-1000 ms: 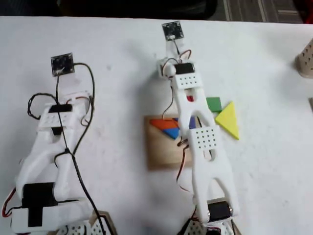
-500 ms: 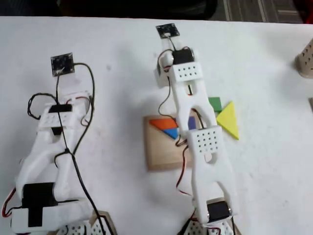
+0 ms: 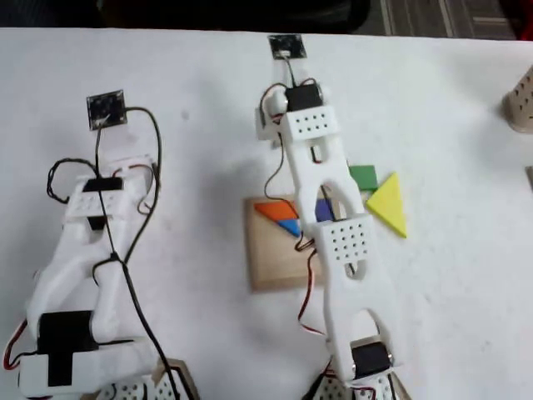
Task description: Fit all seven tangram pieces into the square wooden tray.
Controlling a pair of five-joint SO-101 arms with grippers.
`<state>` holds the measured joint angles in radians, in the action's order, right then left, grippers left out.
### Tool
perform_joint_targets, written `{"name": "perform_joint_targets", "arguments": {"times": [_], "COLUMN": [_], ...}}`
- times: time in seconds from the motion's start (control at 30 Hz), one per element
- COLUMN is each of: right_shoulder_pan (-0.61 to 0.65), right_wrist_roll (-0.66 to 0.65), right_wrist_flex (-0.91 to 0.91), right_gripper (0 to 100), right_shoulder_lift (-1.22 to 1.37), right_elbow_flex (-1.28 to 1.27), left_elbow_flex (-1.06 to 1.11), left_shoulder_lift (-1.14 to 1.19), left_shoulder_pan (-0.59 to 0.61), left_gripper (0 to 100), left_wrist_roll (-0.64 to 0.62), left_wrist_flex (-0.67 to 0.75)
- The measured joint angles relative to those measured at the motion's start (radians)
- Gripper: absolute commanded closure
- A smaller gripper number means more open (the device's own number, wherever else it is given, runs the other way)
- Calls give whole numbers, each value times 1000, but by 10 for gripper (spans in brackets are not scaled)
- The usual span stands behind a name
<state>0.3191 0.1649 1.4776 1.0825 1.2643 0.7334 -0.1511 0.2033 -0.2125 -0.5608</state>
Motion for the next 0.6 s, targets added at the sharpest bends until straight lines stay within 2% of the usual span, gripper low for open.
{"name": "perform_joint_targets", "arguments": {"times": [0.1,0.33,0.6], "right_shoulder_pan": [0,0,2], "right_wrist_roll": [32,40,40], "right_wrist_flex": [-14,-120,-112], "right_gripper": [707,708,708], "right_shoulder_lift": [31,115,146], "right_elbow_flex": [0,0,5], "left_elbow_flex": [0,0,0], "left_shoulder_lift": [0,0,0], "left_shoulder_pan": [0,0,0], "left_gripper": [974,974,974], "left_wrist_roll": [0,0,0], "left_wrist_flex": [0,0,0]}}
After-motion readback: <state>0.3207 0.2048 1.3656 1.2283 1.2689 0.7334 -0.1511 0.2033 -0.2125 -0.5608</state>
